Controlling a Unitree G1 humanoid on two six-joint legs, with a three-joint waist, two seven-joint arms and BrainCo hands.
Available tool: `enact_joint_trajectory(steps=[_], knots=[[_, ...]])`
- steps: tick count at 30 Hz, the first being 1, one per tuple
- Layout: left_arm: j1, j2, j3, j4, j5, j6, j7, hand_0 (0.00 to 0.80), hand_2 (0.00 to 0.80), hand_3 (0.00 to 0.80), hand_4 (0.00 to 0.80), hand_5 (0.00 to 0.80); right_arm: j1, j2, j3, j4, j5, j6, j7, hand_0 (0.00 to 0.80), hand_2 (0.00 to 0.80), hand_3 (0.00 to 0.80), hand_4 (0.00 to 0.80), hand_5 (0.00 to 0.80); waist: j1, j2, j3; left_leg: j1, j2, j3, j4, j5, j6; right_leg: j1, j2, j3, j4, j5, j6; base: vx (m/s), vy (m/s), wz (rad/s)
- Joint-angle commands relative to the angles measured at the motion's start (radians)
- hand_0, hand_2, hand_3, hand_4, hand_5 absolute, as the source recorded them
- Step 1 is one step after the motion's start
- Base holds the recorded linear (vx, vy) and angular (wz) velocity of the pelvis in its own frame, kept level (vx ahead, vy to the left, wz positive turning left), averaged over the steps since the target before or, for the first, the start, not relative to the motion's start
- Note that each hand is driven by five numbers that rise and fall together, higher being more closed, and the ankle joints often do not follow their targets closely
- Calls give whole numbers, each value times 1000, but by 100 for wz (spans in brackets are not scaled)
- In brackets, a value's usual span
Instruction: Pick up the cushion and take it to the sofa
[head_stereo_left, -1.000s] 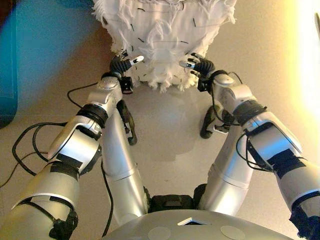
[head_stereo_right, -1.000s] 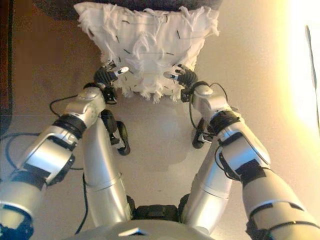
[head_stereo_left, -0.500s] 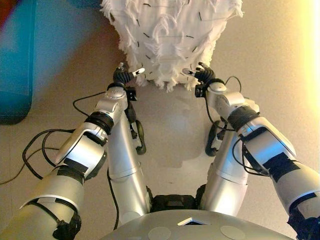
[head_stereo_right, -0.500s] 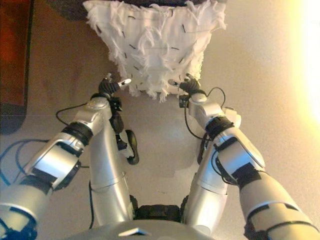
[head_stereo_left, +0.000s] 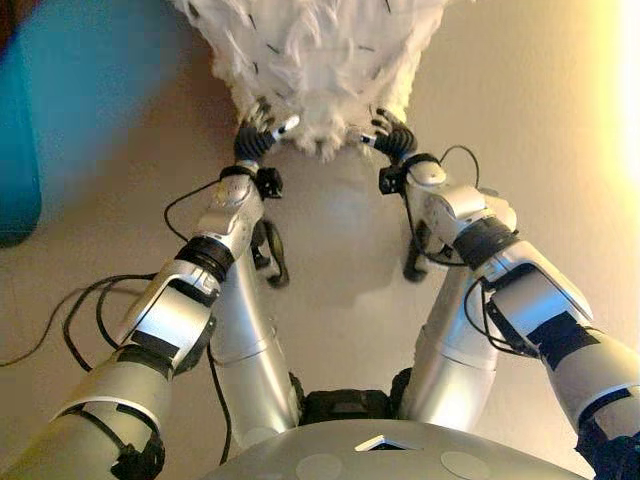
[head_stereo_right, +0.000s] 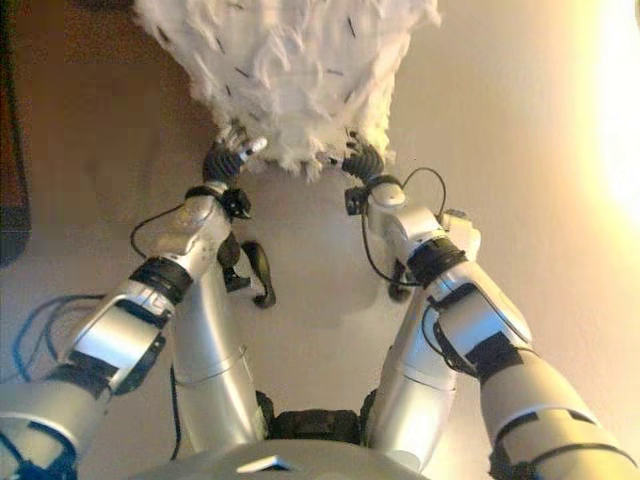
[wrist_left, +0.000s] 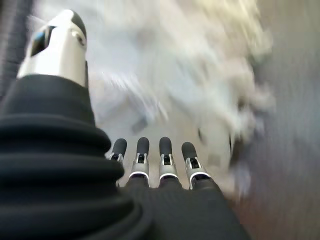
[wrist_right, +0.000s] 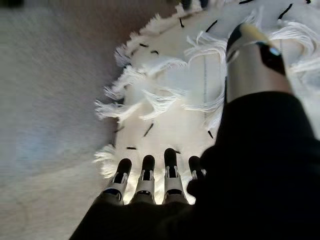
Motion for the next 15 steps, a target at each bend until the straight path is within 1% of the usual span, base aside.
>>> enact_joint_trajectory(steps=[1, 2, 4, 8, 9, 11, 13, 15], knots=[[9, -44, 34, -121, 72, -147, 56, 0, 0, 0, 0, 0, -3, 23, -83, -112, -48, -147, 61, 0, 0, 0, 0, 0, 33, -7, -1, -14, 26, -55, -175, 47, 5, 124, -25, 18, -258, 65, -16, -113, -23, -30], [26, -56, 51, -140, 68, -150, 65, 0, 0, 0, 0, 0, 9, 23, -91, -120, -47, -170, 84, 0, 0, 0, 0, 0, 34, -18, -1, 27, 38, -51, -225, 70, -2, 170, -23, -6, -311, 86, -8, -67, -47, -31], [37, -57, 60, -156, 120, -164, 105, 0, 0, 0, 0, 0, 28, 27, -100, -135, -29, -210, 134, 0, 0, 0, 0, 0, 31, -41, -1, 128, 61, -38, -345, 118, -11, 273, -8, -43, -417, 134, 10, -35, -85, -39], [55, -67, 66, -172, 156, -155, 155, 0, 0, 0, 0, 0, 67, 23, -115, -148, -5, -247, 203, 0, 0, 0, 0, 0, 33, -74, -1, 350, 76, -8, -583, 216, -17, 500, 35, -94, -602, 207, 40, 5, -84, -23], [57, -68, 67, -171, 162, -148, 161, 0, 0, 0, 0, 0, 77, 21, -115, -148, 7, -256, 209, 0, 0, 0, 0, 0, 33, -77, -1, 390, 76, -4, -621, 228, -17, 538, 39, -98, -630, 214, 44, 44, -80, -13], [77, -60, 54, -179, 250, -114, 212, 0, 0, 0, 0, 0, 136, 28, -126, -164, 81, -289, 241, 0, 0, 0, 0, 0, 33, -86, -6, 518, 74, 7, -739, 269, -20, 661, 48, -111, -729, 236, 52, 117, -102, -8], [106, -58, 34, -187, 303, -72, 226, 0, 0, 0, 0, 0, 197, 52, -141, -175, 118, -295, 253, 0, 0, 0, 0, 0, 33, -96, -35, 640, 64, 21, -847, 298, -23, 775, 56, -124, -826, 255, 60, 220, -102, 14], [141, -59, 31, -189, 291, -36, 223, 0, 0, 0, 0, 0, 266, 72, -151, -183, 121, -292, 264, 0, 0, 0, 0, 0, 36, -110, -66, 766, 43, 44, -941, 317, -24, 900, 51, -148, -925, 272, 73, 270, -70, 21]])
